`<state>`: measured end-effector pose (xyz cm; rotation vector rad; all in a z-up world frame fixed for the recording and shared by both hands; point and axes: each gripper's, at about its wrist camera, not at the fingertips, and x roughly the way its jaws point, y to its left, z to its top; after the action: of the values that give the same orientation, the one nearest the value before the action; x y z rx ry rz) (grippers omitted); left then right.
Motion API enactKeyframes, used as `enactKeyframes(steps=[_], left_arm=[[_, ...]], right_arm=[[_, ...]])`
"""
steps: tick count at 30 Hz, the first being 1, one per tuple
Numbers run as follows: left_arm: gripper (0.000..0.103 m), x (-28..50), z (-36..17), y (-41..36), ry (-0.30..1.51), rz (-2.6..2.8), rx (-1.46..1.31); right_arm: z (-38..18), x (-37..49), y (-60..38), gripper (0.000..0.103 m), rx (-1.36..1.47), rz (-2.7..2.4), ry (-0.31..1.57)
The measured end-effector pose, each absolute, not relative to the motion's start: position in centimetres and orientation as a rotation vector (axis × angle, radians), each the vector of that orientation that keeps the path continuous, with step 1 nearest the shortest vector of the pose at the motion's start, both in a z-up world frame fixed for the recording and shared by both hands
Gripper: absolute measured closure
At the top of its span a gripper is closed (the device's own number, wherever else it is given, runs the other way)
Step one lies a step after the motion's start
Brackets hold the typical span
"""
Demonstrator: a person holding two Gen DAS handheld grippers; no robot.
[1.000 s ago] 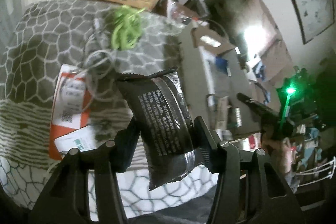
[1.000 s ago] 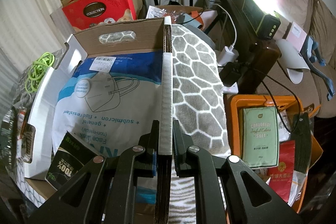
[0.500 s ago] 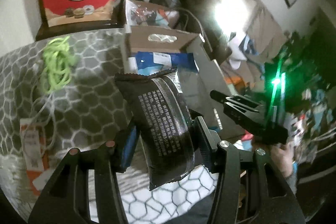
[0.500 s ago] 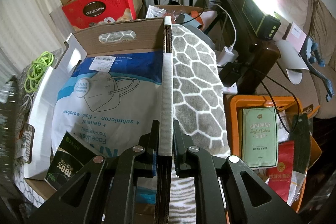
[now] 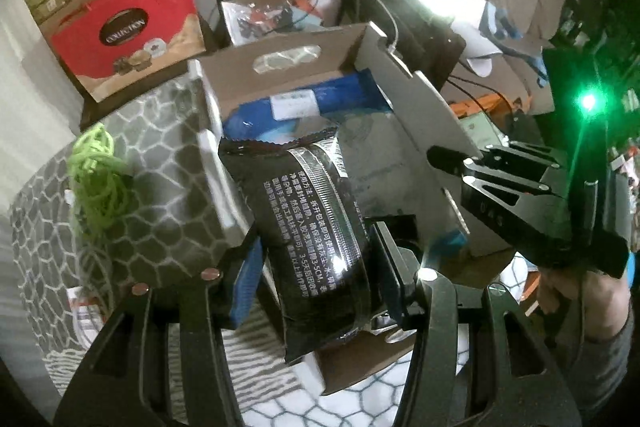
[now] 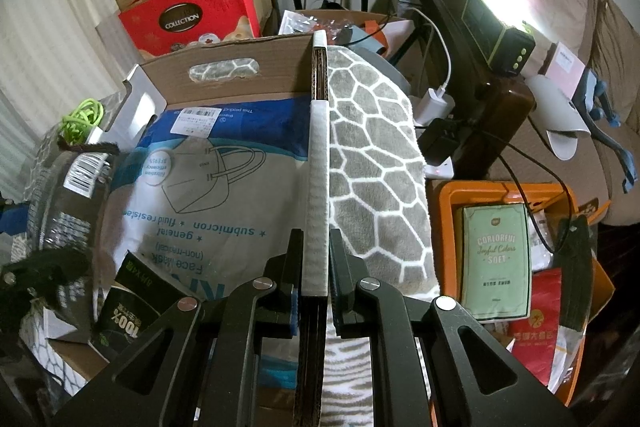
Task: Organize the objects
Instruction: 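Carry the black foil packet with the left gripper into the box, then open the left gripper to release the packet and return to the table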
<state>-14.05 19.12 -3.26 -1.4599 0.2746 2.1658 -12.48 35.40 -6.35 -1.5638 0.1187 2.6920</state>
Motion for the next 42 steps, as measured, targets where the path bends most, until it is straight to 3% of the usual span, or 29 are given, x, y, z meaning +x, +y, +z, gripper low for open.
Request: enactKeyframes(steps=[13, 18, 30, 42], left_arm=[[0.053, -14.0, -4.5, 19.4, 0.159, 2.141, -1.470], [0.036, -13.6, -2.6, 17.9, 0.093, 2.175, -1.425], [0.019, -14.5, 0.9, 10.3, -0.027, 2.299, -1.401], [0.017, -16.2, -1.2, -1.0, -0.138, 2.434, -1.504]], right_arm=[[-6.3, -12.4, 35.5, 0.093, -1.567, 2.693, 0.130], [-6.2, -12.5, 35.5, 0.093, -1.567, 2.693, 0.131], [-6.2, -12.5, 35.5, 0.093, -1.567, 2.693, 0.133], [-6.2, -12.5, 35.5, 0.093, -1.568, 2.692, 0.132]])
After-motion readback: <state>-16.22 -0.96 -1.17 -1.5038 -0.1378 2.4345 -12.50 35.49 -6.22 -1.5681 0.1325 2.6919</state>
